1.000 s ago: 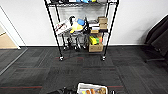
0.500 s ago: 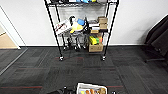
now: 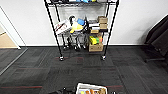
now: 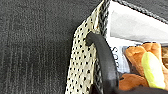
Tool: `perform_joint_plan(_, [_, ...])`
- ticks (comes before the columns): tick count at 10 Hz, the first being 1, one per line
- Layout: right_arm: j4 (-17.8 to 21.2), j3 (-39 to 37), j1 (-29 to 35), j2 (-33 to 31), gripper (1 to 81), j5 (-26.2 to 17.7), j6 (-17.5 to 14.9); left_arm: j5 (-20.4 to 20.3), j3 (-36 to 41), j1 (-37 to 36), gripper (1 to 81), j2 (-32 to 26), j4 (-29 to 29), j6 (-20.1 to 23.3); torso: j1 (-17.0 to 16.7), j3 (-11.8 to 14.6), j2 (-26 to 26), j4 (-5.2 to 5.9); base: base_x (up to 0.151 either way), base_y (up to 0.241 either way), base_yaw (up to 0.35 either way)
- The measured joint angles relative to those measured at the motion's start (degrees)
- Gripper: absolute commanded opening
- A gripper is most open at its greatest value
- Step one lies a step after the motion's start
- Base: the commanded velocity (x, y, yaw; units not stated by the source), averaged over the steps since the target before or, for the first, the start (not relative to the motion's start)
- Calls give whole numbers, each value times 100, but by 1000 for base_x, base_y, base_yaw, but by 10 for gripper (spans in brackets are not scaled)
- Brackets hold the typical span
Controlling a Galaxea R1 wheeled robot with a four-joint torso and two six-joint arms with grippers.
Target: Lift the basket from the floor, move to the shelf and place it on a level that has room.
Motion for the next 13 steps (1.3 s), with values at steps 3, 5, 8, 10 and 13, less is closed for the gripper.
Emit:
perform_joint_plan(3, [13, 293, -102, -204, 10, -94, 22, 124, 822, 83, 10, -419, 0, -26, -365, -5, 581, 0, 0, 0, 0])
perform_joint_plan(5, [74, 708, -94, -479, 10, -39, 30, 112, 1426, 41, 10, -767, -7, -44, -606, -5, 966, 0, 0, 0, 0])
perform_joint_plan(8, [166, 1504, -88, -951, 10, 99, 48, 57, 2157, 52, 10, -1302, -115, -89, -907, 269, 1449, 0, 0, 0, 0])
perform_joint_plan(10, [215, 1799, -182, -1193, 10, 256, 72, 6, 2586, 55, 10, -1584, -294, -87, -1163, 538, 1842, 0, 0, 0, 0])
perform_joint_plan(13, [251, 1954, -293, -1252, 10, 269, 94, 9, 2926, 94, 10, -1901, -463, -94, -1545, 870, 2426, 0, 0, 0, 0])
